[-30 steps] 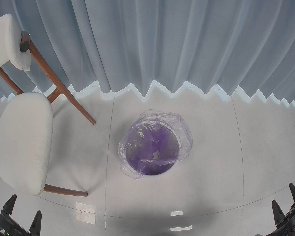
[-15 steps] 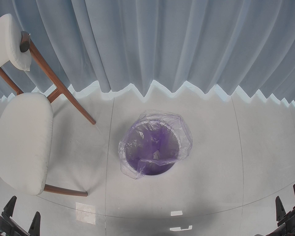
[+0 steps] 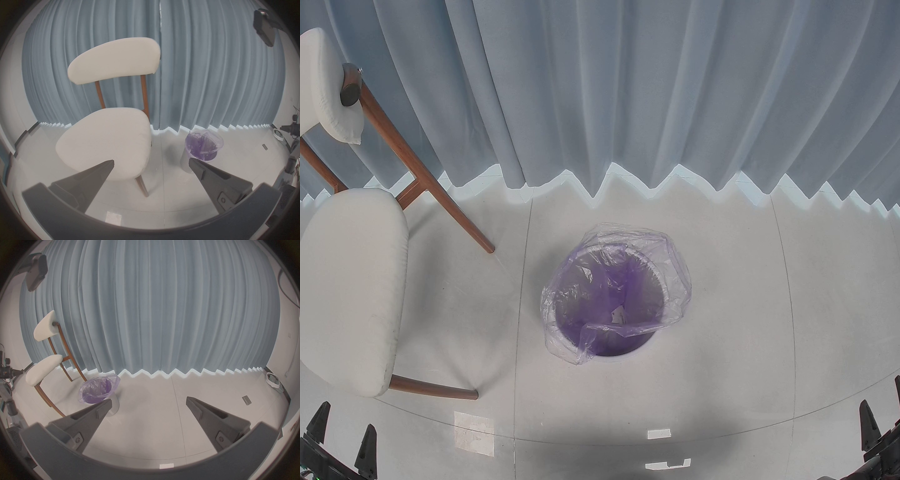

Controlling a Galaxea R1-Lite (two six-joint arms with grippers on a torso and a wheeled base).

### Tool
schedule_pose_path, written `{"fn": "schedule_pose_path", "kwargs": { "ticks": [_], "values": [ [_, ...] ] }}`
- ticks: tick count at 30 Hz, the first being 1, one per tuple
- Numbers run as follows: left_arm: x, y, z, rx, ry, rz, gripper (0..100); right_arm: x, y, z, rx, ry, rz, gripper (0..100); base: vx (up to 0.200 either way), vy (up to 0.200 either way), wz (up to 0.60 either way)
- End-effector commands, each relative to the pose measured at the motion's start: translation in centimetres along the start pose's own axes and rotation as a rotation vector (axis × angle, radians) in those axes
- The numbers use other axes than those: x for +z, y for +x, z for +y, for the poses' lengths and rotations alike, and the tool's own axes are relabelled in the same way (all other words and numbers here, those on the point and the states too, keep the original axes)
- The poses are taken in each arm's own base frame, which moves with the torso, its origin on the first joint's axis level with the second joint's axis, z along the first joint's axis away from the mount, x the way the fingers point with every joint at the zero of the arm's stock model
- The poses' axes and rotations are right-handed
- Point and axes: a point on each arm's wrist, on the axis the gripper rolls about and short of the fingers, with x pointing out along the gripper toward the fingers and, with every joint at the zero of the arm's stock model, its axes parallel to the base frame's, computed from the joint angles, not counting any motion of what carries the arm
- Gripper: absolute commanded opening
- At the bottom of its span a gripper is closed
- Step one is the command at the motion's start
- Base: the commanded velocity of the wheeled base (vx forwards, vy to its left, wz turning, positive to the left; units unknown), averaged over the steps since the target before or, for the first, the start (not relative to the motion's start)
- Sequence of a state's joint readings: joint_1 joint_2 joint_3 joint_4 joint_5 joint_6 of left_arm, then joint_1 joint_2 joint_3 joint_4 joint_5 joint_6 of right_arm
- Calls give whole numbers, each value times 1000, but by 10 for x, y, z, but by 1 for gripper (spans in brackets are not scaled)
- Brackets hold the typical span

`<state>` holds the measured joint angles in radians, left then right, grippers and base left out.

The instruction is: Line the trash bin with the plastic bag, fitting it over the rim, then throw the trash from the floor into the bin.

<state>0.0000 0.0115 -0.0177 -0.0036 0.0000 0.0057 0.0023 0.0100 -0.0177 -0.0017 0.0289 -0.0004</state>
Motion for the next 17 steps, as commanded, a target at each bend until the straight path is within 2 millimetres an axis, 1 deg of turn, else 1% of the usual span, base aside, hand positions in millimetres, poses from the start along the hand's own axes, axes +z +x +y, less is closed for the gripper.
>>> {"fn": "schedule_pose_path", "kwargs": {
  "ticks": [1,2,6,9,17],
  "values": [
    [-5,1,0,-3,10,7,100,-5,1,0,-2,2,8,100,0,0,0],
    [-5,1,0,-22,26,11,100,-5,1,0,-2,1,6,100,0,0,0],
    [-5,1,0,-22,23,12,100,-5,1,0,2,-7,6,100,0,0,0],
    [-5,1,0,-8,-10,11,100,-5,1,0,4,-7,6,100,0,0,0],
    [-5,1,0,-9,-1,11,100,-5,1,0,-2,-9,6,100,0,0,0]
  ]
}}
